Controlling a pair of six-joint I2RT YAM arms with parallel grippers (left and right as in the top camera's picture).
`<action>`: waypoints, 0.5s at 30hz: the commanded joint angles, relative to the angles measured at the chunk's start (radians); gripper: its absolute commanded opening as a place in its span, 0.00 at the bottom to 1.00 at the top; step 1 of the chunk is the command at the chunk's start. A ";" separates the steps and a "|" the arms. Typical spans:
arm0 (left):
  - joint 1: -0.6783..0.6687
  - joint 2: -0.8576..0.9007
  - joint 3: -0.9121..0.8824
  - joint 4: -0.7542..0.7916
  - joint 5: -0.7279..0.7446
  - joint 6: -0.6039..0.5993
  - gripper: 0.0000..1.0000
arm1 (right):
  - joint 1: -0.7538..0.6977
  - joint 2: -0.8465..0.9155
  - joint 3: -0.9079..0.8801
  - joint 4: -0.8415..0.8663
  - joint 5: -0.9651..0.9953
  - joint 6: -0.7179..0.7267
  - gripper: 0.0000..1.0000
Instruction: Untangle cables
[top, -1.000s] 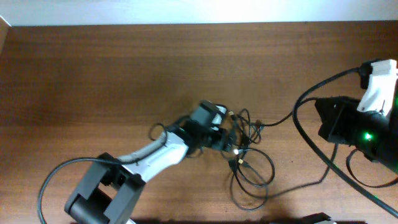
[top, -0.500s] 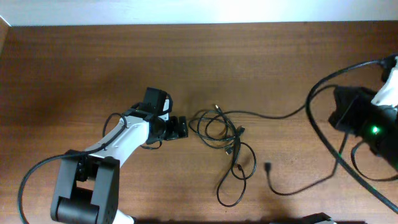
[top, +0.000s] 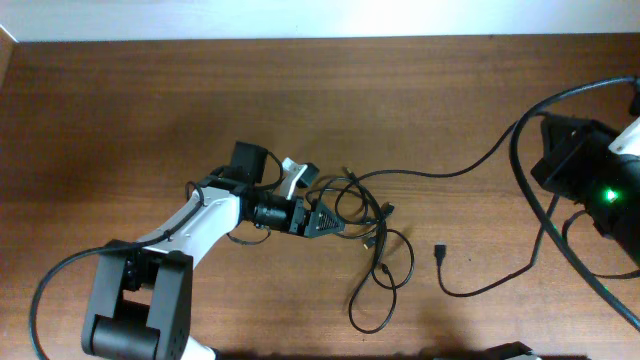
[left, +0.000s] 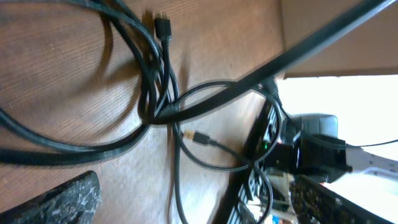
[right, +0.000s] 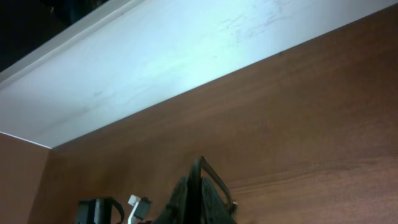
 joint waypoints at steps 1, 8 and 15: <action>0.002 0.010 -0.008 0.041 -0.176 -0.294 0.99 | 0.004 -0.007 0.014 0.000 0.007 0.008 0.04; -0.024 0.010 -0.008 0.176 -0.327 -0.595 0.99 | 0.003 -0.036 0.014 -0.023 0.008 0.008 0.04; -0.151 0.010 -0.008 0.097 -0.689 -0.610 0.99 | 0.004 -0.091 0.014 -0.013 0.008 0.008 0.04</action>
